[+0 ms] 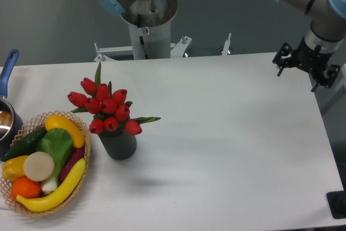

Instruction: Pick up the flowers from the vase

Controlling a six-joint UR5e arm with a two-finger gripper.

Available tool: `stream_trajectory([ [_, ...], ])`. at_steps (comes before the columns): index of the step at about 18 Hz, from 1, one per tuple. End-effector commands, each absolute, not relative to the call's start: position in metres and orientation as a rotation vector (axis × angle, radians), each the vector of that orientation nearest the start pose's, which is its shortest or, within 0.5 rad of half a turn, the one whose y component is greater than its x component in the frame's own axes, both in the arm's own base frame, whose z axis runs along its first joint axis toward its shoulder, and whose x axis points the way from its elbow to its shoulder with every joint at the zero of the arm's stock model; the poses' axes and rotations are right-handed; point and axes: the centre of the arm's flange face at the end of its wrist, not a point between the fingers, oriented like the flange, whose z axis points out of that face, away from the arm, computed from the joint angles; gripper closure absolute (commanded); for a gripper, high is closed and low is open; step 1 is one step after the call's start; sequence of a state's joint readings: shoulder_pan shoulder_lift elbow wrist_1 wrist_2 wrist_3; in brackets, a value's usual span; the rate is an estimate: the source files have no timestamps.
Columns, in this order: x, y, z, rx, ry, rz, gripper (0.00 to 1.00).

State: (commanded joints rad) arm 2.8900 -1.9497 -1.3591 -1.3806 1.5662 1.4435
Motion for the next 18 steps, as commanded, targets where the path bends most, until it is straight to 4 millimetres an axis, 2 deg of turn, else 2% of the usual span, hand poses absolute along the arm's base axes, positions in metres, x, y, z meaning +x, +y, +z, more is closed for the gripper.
stream_trajectory([
  [7, -0.59, 0.296, 0.387, -3.124, 0.204, 0.021, 0.0],
  [9, -0.582, 0.31, 0.393, -3.107, 0.239, 0.112, 0.0],
  [11, -0.569, 0.322, 0.384, -3.096, 0.244, 0.095, 0.0],
  [13, -0.557, 0.335, 0.39, -3.028, 0.247, 0.079, 0.0],
  [16, -0.532, 0.354, 0.403, -2.874, 0.131, 0.012, 0.0],
  [18, -0.515, 0.38, 0.403, -2.782, 0.094, -0.04, 0.0],
])
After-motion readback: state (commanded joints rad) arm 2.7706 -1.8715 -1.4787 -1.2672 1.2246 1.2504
